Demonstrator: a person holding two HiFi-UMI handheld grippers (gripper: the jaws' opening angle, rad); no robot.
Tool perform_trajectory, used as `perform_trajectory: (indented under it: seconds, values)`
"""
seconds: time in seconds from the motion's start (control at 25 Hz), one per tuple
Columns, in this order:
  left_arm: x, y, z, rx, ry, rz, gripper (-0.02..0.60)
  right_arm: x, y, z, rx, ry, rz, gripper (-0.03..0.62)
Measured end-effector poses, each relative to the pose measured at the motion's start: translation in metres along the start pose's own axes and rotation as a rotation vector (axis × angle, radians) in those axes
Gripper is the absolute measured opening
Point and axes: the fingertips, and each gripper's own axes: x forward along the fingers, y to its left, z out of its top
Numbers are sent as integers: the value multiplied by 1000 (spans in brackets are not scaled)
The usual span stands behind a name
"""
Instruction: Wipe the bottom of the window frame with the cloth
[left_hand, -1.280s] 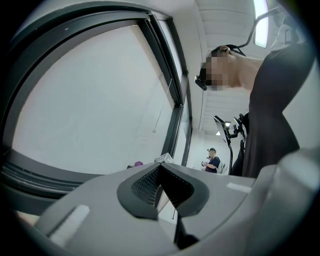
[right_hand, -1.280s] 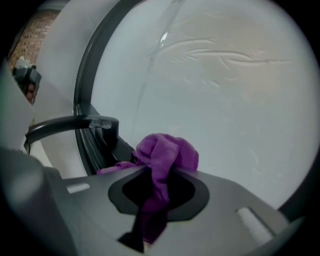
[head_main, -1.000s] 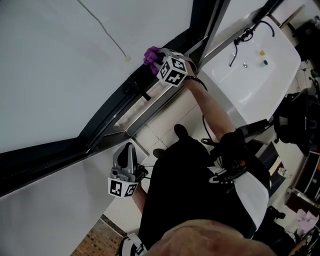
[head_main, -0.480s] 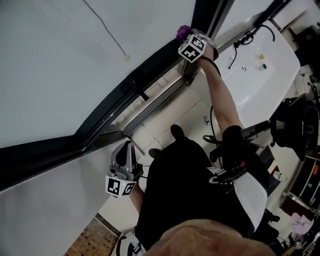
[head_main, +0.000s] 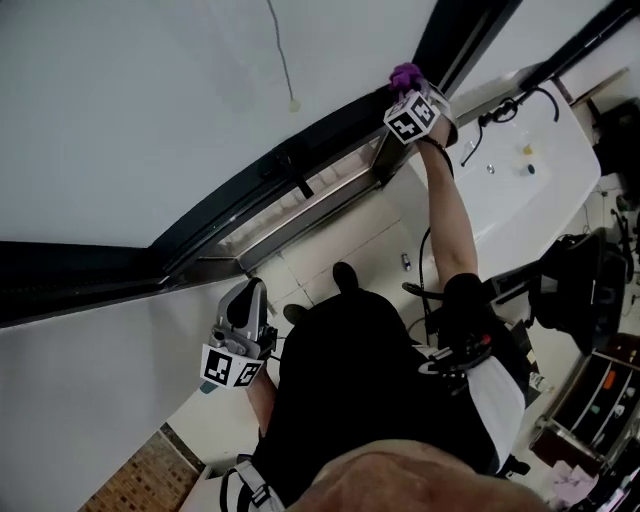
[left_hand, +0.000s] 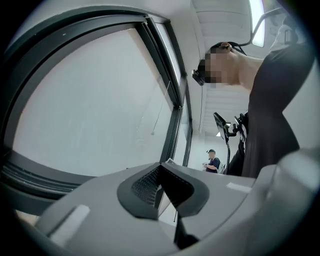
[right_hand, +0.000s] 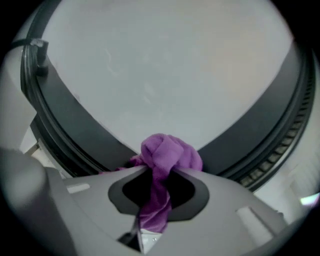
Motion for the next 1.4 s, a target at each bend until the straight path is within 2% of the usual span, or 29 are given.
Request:
perform_trajectory:
  seconds: [0.08, 0.12, 0.24, 0.32, 0.48, 0.64, 0.76, 0.96, 1.04, 1.24, 1.32, 1.4]
  values:
    - [-2, 3, 1, -5, -2, -1, 0, -43, 15, 29, 109, -159, 59, 70]
    - [-3, 4, 1, -7, -6, -3, 0, -69, 29, 52, 188, -270, 139, 71]
    - [-3, 3, 2, -9, -15, -17, 0, -139, 87, 114, 376, -567, 480, 71]
    - [-2, 1, 1, -13, -17, -28, 0, -171, 121, 140, 382, -661, 627, 71]
    - [-5, 1, 0, -18, -18, -32, 0, -191, 166, 175, 311, -707, 723, 71]
    - [-12, 5, -2, -29, -24, -15, 0, -167, 202, 190, 300, -644, 751, 71]
    - [-16, 7, -4, -34, -20, 1, 0, -147, 222, 189, 267, -581, 738, 69]
    - [-16, 9, -2, -30, -21, 9, 0, -143, 214, 185, 117, -520, 634, 69]
    - [-15, 9, -2, -31, -21, 6, 0, -136, 204, 177, 111, -491, 595, 69]
    - [-11, 9, -4, -35, -17, -1, 0, -117, 197, 155, 122, -428, 571, 69]
    - [-9, 10, -6, -38, -10, -6, 0, -112, 200, 151, 122, -436, 562, 69]
    - [-3, 10, -8, -41, -2, -12, 0, -112, 201, 154, 58, -443, 530, 69]
